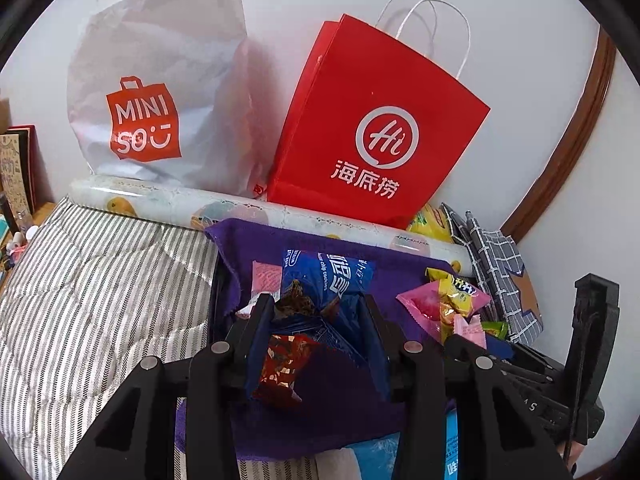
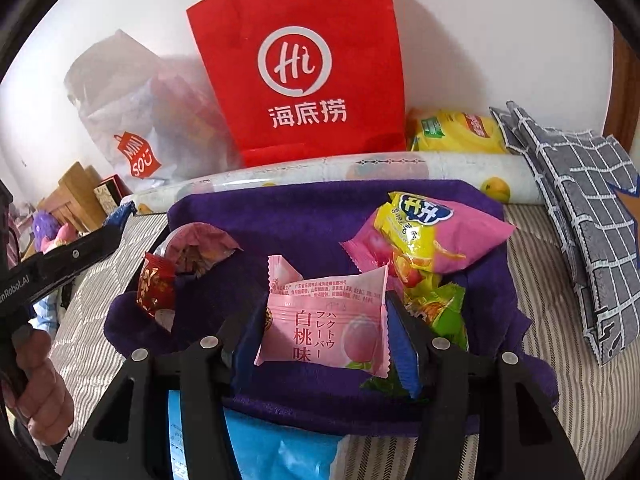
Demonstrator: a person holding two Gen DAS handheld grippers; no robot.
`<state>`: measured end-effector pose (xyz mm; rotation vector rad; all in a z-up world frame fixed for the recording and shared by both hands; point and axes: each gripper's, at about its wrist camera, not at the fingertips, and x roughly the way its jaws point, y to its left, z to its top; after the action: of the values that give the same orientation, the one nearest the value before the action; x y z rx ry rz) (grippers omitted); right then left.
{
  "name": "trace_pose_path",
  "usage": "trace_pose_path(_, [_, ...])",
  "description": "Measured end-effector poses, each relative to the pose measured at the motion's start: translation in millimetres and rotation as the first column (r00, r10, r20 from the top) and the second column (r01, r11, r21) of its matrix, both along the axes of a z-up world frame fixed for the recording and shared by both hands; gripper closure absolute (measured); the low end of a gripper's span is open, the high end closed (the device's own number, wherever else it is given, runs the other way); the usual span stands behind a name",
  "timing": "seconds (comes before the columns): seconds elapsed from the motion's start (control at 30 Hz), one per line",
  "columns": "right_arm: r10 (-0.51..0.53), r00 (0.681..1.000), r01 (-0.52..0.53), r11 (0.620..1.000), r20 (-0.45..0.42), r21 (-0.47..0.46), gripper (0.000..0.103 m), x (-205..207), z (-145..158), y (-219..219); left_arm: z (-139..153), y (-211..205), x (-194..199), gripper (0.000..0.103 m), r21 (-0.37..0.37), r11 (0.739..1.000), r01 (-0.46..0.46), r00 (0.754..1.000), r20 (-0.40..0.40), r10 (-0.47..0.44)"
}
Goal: Organize snacks
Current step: 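Open right tool releasing peach cake while left tool releases blue chip bag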
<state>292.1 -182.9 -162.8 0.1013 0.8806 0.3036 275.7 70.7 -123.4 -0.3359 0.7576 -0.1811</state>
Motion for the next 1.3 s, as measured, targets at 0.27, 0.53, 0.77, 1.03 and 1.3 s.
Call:
trace_pose_path(0.27, [-0.004,1.000,0.004,1.000,-0.016,0.003,0.038,1.1,-0.1,-0.2,-5.7,-4.8,3.0,0.062,0.009,1.000,0.015,0.999,-0.030,-0.014])
trace_pose_path(0.53, [0.009,1.000,-0.009,1.000,0.018,-0.001,0.033,-7.4,8.3,4.9,-14.6,-5.9,8.2,0.062,0.003,1.000,0.013,0.998,-0.065,-0.013])
trace_pose_path(0.77, [0.024,0.999,-0.024,1.000,0.048,0.003,0.033,-15.0,17.5,8.2,-27.6,-9.9,14.3,0.061,0.012,1.000,0.014,0.994,-0.110,-0.013])
trace_pose_path(1.03, [0.024,0.998,-0.024,1.000,0.049,-0.003,0.033,-15.6,18.4,8.3,-27.4,-8.1,13.8,0.055,-0.006,1.000,0.009,0.994,-0.107,-0.009])
trace_pose_path(1.3, [0.018,0.998,-0.017,1.000,0.065,-0.014,0.033,-17.3,20.1,7.8,-20.1,-4.4,11.5,0.045,-0.017,1.000,-0.006,0.996,-0.089,0.004])
